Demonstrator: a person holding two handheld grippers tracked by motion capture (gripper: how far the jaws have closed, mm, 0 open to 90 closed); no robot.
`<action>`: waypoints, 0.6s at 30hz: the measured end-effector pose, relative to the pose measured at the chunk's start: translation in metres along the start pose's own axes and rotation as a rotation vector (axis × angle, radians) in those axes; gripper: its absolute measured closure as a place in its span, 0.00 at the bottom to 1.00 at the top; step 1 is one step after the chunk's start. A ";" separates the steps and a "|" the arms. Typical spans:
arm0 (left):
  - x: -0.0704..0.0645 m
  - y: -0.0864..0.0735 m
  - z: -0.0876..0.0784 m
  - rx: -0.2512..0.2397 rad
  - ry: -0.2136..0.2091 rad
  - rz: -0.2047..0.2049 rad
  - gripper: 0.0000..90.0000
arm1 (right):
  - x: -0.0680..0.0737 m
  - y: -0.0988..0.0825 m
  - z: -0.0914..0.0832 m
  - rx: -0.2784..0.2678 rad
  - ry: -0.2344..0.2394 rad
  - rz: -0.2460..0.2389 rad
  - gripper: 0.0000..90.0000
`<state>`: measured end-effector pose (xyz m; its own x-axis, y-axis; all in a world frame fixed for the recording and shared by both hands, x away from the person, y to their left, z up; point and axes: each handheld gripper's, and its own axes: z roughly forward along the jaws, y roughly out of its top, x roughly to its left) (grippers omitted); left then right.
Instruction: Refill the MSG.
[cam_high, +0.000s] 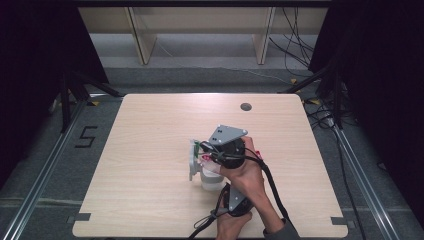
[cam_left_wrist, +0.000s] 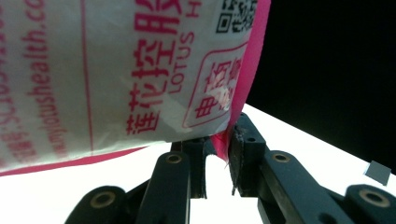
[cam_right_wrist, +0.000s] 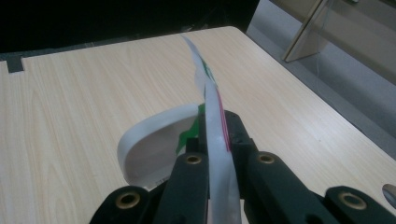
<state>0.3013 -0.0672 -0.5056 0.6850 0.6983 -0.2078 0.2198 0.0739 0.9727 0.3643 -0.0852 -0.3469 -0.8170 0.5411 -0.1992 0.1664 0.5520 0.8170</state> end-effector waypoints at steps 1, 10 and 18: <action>0.002 0.000 -0.002 0.033 0.012 0.029 0.86 | -0.001 0.000 -0.001 0.004 0.004 0.002 0.99; 0.004 0.001 -0.004 0.062 0.016 0.068 0.86 | 0.000 -0.001 -0.001 0.006 0.001 0.018 0.99; 0.004 0.000 -0.004 0.060 0.025 0.067 0.86 | 0.000 -0.001 -0.001 0.007 -0.001 0.015 0.99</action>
<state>0.3013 -0.0614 -0.5059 0.6823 0.7177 -0.1395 0.2158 -0.0153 0.9763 0.3642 -0.0863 -0.3472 -0.8141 0.5497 -0.1875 0.1826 0.5487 0.8159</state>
